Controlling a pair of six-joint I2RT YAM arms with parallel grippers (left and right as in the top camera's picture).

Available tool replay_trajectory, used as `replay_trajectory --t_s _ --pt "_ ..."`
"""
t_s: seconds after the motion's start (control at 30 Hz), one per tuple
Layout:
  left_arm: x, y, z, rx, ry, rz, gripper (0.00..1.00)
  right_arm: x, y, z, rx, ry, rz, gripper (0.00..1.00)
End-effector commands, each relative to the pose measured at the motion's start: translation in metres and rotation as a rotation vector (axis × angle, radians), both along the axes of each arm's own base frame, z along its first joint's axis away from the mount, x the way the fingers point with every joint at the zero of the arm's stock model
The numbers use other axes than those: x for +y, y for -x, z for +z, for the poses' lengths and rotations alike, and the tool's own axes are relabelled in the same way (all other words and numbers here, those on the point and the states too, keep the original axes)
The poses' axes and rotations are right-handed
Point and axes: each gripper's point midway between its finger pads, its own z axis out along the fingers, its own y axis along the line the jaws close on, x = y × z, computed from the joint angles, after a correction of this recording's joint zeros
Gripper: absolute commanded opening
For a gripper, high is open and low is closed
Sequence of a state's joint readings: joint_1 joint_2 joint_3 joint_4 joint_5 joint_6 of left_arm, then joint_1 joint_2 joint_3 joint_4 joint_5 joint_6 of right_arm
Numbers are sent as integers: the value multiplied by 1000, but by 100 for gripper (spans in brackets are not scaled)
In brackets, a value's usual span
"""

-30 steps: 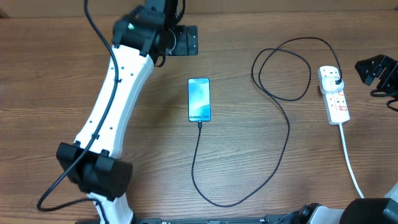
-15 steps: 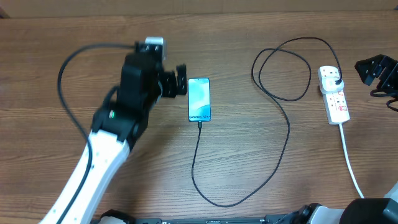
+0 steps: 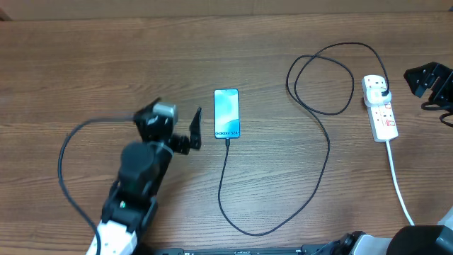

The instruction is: Plug charger to phone and switch on socket

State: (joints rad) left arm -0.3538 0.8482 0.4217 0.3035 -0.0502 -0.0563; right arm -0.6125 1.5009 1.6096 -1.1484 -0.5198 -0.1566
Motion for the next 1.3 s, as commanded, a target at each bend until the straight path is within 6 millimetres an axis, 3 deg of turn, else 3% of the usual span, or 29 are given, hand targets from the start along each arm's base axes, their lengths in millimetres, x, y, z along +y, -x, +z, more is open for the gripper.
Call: replay_trajectory --t_s 0.0,0.2,0.53,0.8,1.13,1.27 --pt "7 19 -4 -95 -59 -3 100 2 -1 1 -3 -5 4 100" --pt "17 46 -3 -205 -60 1 100 2 -1 1 -3 -5 4 100" --pt "41 68 -20 -301 -51 37 100 2 -1 0 -3 -5 4 100" --pt "58 71 -30 -262 -63 72 100 2 -1 0 -3 -5 4 100" --pt "84 74 -77 -76 -95 170 100 2 -1 1 -3 -5 4 100" --pt "94 74 -78 -67 -93 218 100 2 -1 1 -3 -5 4 100"
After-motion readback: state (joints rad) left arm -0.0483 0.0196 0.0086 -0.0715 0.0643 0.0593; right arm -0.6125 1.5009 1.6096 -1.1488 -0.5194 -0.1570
